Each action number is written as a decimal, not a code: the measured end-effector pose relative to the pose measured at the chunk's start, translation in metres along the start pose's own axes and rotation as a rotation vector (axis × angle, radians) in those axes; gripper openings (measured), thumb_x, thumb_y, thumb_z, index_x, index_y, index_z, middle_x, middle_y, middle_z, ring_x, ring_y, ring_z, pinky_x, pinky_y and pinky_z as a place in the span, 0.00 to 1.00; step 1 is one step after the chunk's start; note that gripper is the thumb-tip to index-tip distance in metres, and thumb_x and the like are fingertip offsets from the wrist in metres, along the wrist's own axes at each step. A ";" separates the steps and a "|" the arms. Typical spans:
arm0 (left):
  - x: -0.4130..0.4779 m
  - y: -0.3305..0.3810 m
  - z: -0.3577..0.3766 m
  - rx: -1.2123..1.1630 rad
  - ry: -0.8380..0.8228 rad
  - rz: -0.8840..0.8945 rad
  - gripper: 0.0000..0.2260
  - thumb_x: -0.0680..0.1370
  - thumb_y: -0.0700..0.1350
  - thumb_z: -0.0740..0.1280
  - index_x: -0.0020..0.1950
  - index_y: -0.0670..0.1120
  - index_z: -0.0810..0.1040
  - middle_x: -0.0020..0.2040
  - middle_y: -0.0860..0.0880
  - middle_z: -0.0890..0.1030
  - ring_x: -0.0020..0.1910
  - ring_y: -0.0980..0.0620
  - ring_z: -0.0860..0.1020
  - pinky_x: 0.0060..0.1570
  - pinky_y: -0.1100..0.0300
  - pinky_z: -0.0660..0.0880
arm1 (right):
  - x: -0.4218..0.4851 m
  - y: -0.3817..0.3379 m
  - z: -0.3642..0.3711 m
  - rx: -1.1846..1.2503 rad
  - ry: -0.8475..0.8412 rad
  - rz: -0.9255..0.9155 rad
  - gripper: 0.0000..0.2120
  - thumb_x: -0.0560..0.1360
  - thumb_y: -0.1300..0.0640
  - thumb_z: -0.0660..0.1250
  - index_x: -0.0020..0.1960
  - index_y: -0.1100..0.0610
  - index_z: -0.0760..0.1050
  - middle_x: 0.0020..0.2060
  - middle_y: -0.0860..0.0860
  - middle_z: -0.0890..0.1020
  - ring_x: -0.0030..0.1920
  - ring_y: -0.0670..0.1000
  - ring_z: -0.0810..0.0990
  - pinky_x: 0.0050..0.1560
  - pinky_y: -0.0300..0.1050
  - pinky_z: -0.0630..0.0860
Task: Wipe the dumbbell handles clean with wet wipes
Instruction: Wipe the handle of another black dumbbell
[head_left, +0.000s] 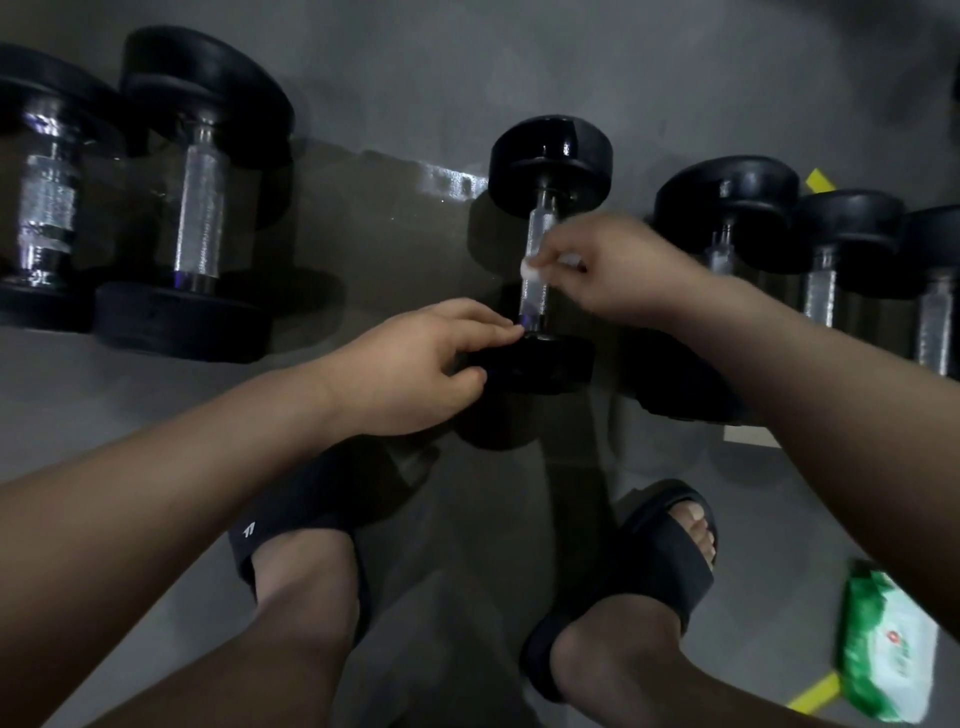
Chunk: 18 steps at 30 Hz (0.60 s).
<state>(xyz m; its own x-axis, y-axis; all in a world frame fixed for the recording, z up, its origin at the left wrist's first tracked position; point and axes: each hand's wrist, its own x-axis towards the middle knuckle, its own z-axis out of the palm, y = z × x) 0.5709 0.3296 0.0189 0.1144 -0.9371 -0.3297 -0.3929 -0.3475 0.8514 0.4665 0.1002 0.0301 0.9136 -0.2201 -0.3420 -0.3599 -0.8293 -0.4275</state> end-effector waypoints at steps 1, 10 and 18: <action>-0.001 0.000 0.000 0.000 -0.001 -0.002 0.23 0.78 0.40 0.67 0.71 0.56 0.76 0.67 0.63 0.72 0.59 0.64 0.75 0.61 0.68 0.70 | 0.003 0.001 -0.002 0.058 0.063 0.068 0.08 0.79 0.51 0.69 0.55 0.52 0.83 0.53 0.47 0.84 0.55 0.47 0.80 0.55 0.39 0.72; -0.005 0.002 -0.001 -0.003 0.021 -0.011 0.17 0.78 0.40 0.66 0.64 0.54 0.83 0.65 0.62 0.74 0.59 0.63 0.76 0.61 0.66 0.72 | -0.002 -0.006 -0.004 0.016 -0.370 0.072 0.06 0.78 0.53 0.71 0.50 0.44 0.85 0.41 0.32 0.81 0.43 0.30 0.78 0.42 0.22 0.67; -0.004 0.001 0.001 0.171 0.044 0.085 0.16 0.77 0.40 0.66 0.62 0.51 0.83 0.66 0.57 0.76 0.60 0.58 0.78 0.60 0.67 0.70 | -0.012 -0.001 -0.004 0.081 -0.364 0.086 0.08 0.79 0.55 0.70 0.53 0.46 0.85 0.44 0.35 0.82 0.48 0.36 0.78 0.47 0.23 0.70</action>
<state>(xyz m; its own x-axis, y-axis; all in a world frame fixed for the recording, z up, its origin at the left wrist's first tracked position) 0.5692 0.3327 0.0208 0.1129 -0.9646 -0.2383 -0.5514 -0.2603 0.7926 0.4566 0.1010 0.0382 0.7574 -0.0785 -0.6482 -0.4594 -0.7695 -0.4436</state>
